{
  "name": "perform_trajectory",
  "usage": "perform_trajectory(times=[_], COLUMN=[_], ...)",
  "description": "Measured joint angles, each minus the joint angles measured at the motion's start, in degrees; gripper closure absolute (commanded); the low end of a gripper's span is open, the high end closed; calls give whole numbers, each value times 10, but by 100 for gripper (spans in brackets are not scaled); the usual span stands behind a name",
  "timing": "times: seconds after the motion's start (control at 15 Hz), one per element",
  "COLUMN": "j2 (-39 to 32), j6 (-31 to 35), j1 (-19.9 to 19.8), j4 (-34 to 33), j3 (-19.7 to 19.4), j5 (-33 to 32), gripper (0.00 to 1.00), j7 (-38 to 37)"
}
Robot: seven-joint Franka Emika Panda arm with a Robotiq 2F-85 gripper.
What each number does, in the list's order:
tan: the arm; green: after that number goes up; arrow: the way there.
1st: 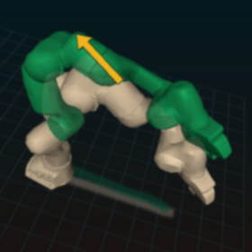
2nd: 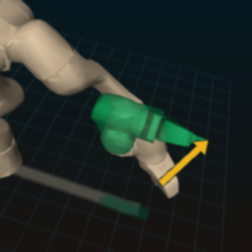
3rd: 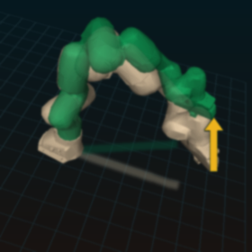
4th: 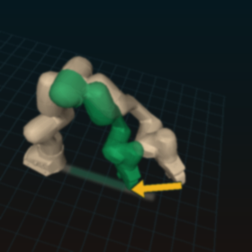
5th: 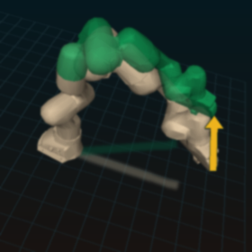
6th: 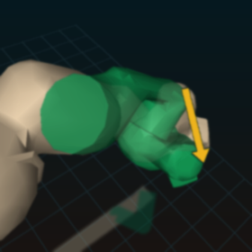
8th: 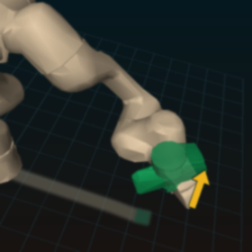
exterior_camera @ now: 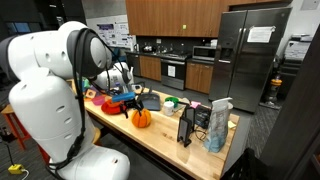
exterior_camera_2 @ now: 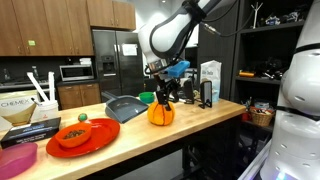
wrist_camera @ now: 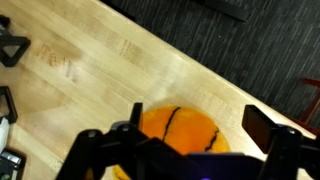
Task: Push the basketball onto the dust pan
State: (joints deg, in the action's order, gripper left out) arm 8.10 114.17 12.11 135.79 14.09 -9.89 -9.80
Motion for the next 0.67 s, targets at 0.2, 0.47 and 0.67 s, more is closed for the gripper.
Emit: perform_trajectory(times=[0.2, 0.47, 0.67], j2=[-43, -92, -115], j6=[-6, -17, -6], j1=[-1, -1, -1], j4=[-25, -72, -110], j3=[-1, -4, -5], j5=[-25, -50, -47], gripper=[0, 0, 0], j7=[-10, -24, -35])
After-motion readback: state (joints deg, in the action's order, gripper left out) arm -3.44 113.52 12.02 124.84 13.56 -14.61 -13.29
